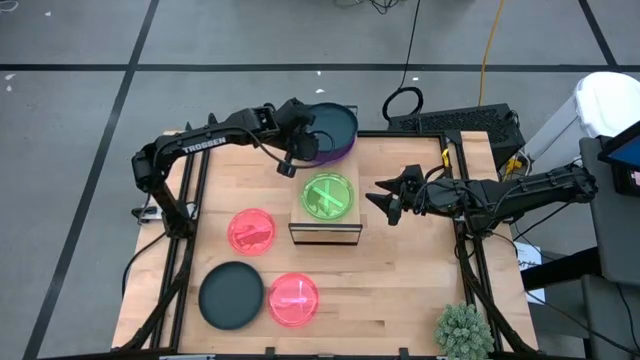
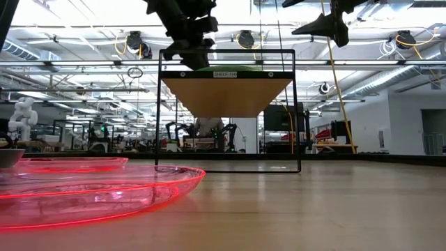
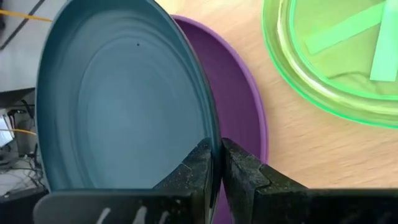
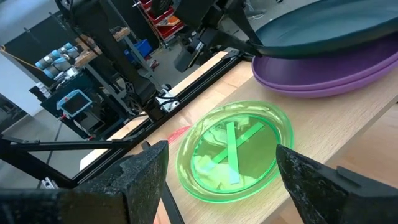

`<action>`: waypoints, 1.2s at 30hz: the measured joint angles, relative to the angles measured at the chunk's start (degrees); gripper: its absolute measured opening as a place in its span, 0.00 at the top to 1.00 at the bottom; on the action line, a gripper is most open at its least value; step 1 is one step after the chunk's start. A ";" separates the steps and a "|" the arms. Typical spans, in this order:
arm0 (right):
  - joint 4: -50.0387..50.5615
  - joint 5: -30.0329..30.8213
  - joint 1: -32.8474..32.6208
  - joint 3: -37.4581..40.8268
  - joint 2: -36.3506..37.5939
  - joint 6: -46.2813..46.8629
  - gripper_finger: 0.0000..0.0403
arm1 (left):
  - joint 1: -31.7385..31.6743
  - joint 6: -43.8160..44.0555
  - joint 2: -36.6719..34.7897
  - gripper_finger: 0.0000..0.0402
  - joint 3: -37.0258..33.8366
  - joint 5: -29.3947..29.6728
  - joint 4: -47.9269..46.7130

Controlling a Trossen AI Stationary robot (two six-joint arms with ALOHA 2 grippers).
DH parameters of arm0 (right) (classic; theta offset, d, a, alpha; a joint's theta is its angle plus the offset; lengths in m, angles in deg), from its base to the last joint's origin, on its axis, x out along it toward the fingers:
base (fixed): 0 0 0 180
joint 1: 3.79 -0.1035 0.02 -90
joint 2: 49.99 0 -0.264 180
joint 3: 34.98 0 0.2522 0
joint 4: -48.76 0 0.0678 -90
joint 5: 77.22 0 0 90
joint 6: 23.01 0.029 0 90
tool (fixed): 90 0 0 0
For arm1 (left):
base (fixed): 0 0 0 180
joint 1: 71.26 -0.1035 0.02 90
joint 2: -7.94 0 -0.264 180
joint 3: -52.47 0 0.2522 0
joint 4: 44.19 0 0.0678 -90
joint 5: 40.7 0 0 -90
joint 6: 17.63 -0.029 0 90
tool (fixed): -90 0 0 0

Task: Place and stack plates onto a shelf
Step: Stack the top dark green plate on top of the purple plate on the shelf, then stack the bottom pink plate on top of the green plate on the shelf

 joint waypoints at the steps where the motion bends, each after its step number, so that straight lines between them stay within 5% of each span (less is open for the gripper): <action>1: 0.00 0.00 0.00 0.00 0.00 0.00 0.31 | 0.01 0.46 0.00 0.89 0.00 -0.34 0.02; 12: 0.00 0.00 -0.01 0.00 0.00 -0.90 0.31 | 0.57 9.71 -0.33 0.61 0.00 -0.72 -0.33; 21: 0.00 0.00 -0.02 0.00 -0.02 -1.09 0.31 | 3.28 15.83 -5.44 0.53 0.00 0.76 -3.58; 30: -0.02 0.00 -0.02 0.00 -0.02 -0.92 0.31 | 4.24 47.86 -10.78 0.52 0.00 0.70 -7.29; 36: -0.02 -0.16 -0.02 0.00 -0.02 0.47 0.31 | 8.66 57.21 -13.04 0.52 0.00 -1.32 -14.89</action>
